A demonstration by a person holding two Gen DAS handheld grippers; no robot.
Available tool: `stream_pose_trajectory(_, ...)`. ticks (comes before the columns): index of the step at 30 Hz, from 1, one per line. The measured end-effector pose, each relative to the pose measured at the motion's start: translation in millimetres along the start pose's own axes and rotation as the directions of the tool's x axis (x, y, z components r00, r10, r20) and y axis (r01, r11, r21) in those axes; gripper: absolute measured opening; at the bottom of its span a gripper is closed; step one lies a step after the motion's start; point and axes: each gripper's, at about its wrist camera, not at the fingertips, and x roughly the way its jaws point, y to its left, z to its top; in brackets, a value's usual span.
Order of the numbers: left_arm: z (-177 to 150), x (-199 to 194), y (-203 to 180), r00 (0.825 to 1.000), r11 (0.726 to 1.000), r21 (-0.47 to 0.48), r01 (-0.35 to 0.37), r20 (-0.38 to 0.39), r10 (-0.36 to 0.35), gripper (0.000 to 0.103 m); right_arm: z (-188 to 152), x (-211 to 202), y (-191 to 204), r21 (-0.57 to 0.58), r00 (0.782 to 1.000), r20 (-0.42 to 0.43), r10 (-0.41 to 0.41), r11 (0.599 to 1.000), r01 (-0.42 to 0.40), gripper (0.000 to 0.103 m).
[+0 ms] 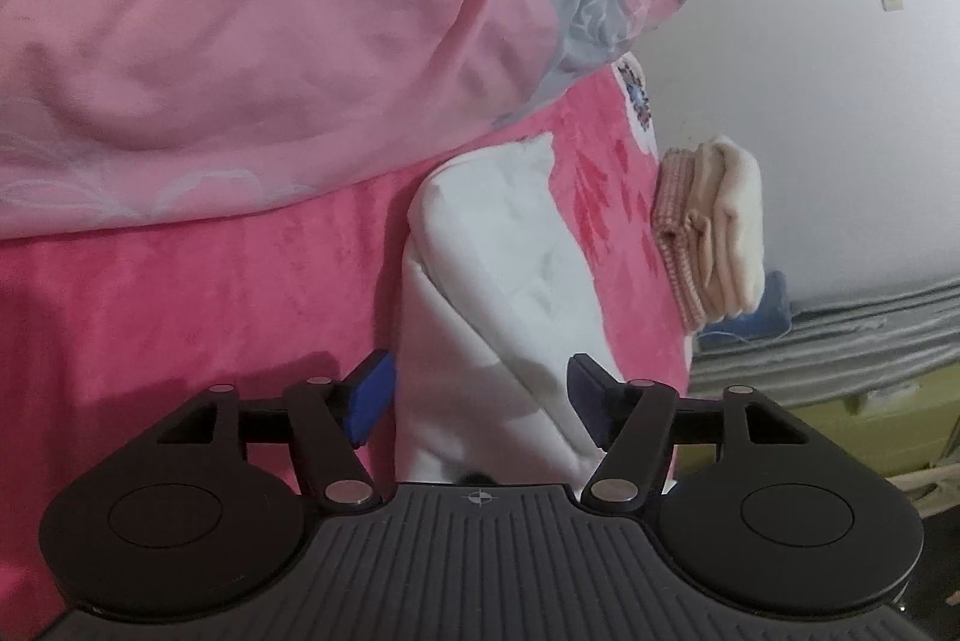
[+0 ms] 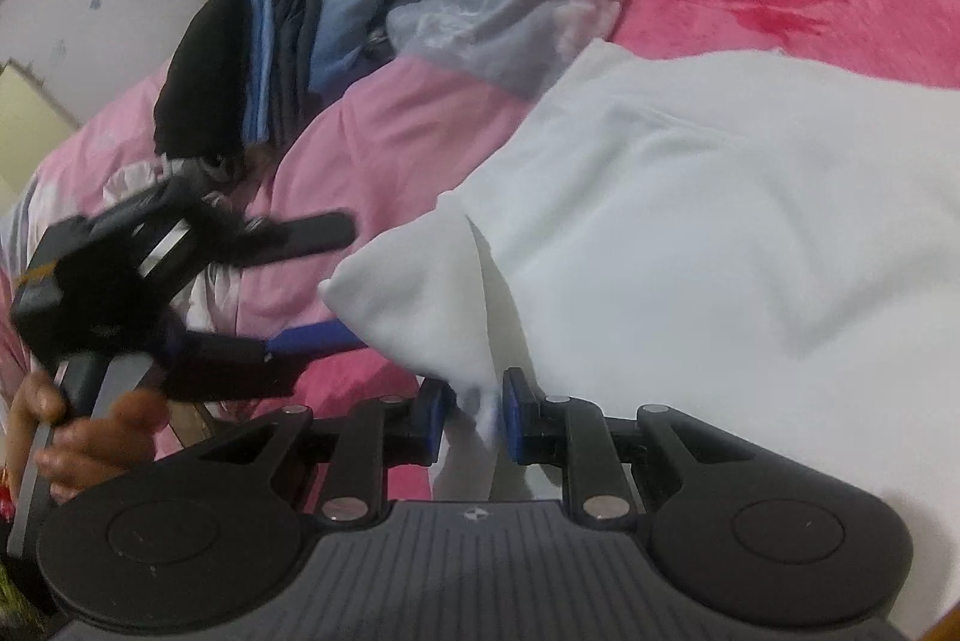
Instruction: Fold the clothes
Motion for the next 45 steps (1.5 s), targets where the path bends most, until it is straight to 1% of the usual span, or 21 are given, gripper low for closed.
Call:
stream_pose_trajectory(4, 4.3, 15.0, 1.2, 0.999, 1.000, 0.011, -0.027, -0.044, 0.027, 0.065, -2.0, 2.5, 11.0, -0.083, 1.000, -0.001, -0.030, 0.996, 0.030, 0.021)
stream_pose_trajectory(8, 8.0, 27.0, 2.2, 0.996, 0.999, 0.029, -0.044, -0.080, 0.046, 0.065, -6.5, 8.1, 31.1, -0.230, 0.998, -0.002, -0.070, 0.971, 0.068, 0.019)
stream_pose_trajectory(12, 11.9, 25.3, 7.8, 0.995, 0.999, -0.007, -0.035, -0.095, 0.034, 0.065, -13.7, 13.8, 54.5, -0.386, 0.994, 0.007, -0.108, 0.917, 0.103, 0.015)
stream_pose_trajectory(18, 14.7, 9.7, 17.6, 0.999, 0.998, -0.060, -0.013, -0.044, 0.010, 0.065, -24.8, 20.8, 73.4, -0.520, 0.991, 0.013, -0.134, 0.845, 0.121, 0.014)
stream_pose_trajectory(20, 15.3, 10.7, 17.9, 0.998, 0.998, -0.054, -0.016, -0.058, 0.013, 0.065, -28.4, 20.9, 78.7, -0.562, 0.991, 0.015, -0.135, 0.819, 0.120, 0.014)
stream_pose_trajectory(24, 14.0, 20.3, 11.7, 0.995, 1.000, -0.004, -0.028, -0.092, 0.027, 0.065, -35.4, 20.1, 88.8, -0.640, 0.990, 0.022, -0.141, 0.759, 0.122, 0.014)
stream_pose_trajectory(25, 13.9, 22.4, 9.6, 0.995, 0.999, 0.014, -0.032, -0.097, 0.033, 0.065, -36.7, 19.8, 90.0, -0.653, 0.990, 0.023, -0.142, 0.747, 0.122, 0.014)
stream_pose_trajectory(27, 13.8, 25.8, 4.5, 0.993, 0.996, 0.065, -0.056, -0.104, 0.062, 0.062, -37.2, 18.9, 89.5, -0.665, 0.990, 0.020, -0.139, 0.738, 0.117, 0.015)
stream_pose_trajectory(29, 12.7, 28.2, -2.4, 0.988, 0.987, 0.127, -0.095, -0.105, 0.109, 0.052, -33.5, 16.0, 85.1, -0.651, 0.992, 0.001, -0.122, 0.753, 0.093, 0.020)
stream_pose_trajectory(30, 11.3, 28.9, -6.0, 0.986, 0.980, 0.160, -0.115, -0.101, 0.132, 0.050, -31.1, 13.2, 81.5, -0.631, 0.994, -0.009, -0.106, 0.772, 0.076, 0.023)
stream_pose_trajectory(31, 9.6, 28.9, -9.3, 0.984, 0.972, 0.196, -0.131, -0.095, 0.152, 0.047, -28.7, 8.7, 77.4, -0.604, 0.996, -0.013, -0.087, 0.795, 0.062, 0.030)
stream_pose_trajectory(32, 7.6, 29.0, -12.8, 0.981, 0.961, 0.235, -0.148, -0.088, 0.173, 0.042, -25.9, 3.9, 72.7, -0.572, 0.998, -0.014, -0.068, 0.819, 0.047, 0.035)
stream_pose_trajectory(33, 4.6, 29.8, -17.2, 0.977, 0.944, 0.282, -0.171, -0.077, 0.200, 0.039, -21.7, -1.7, 65.7, -0.530, 0.999, -0.010, -0.047, 0.847, 0.034, 0.036)
stream_pose_trajectory(35, -2.0, 31.2, -25.8, 0.967, 0.903, 0.371, -0.216, -0.046, 0.250, 0.029, -10.3, -12.6, 48.5, -0.434, 1.000, 0.009, -0.020, 0.901, 0.022, 0.036)
stream_pose_trajectory(36, -5.5, 31.7, -29.7, 0.962, 0.881, 0.409, -0.236, -0.028, 0.270, 0.027, -4.7, -17.1, 39.9, -0.390, 1.000, 0.023, -0.021, 0.921, 0.029, 0.036)
stream_pose_trajectory(38, -11.6, 31.1, -35.8, 0.958, 0.852, 0.456, -0.257, 0.003, 0.287, 0.022, 6.3, -21.9, 22.6, -0.327, 0.994, 0.064, -0.094, 0.939, 0.110, 0.036)
stream_pose_trajectory(41, -19.5, 28.4, -43.1, 0.951, 0.808, 0.512, -0.290, 0.055, 0.306, 0.017, 22.5, -28.0, -2.0, -0.234, 0.972, 0.113, -0.204, 0.946, 0.225, 0.036)
stream_pose_trajectory(43, -24.6, 27.5, -47.0, 0.943, 0.774, 0.549, -0.316, 0.091, 0.320, 0.017, 30.8, -23.2, -7.2, -0.235, 0.964, 0.120, -0.237, 0.937, 0.260, 0.035)
stream_pose_trajectory(45, -28.2, 27.9, -47.8, 0.935, 0.750, 0.567, -0.339, 0.118, 0.334, 0.017, 39.3, -14.2, -7.4, -0.263, 0.963, 0.120, -0.242, 0.928, 0.266, 0.034)
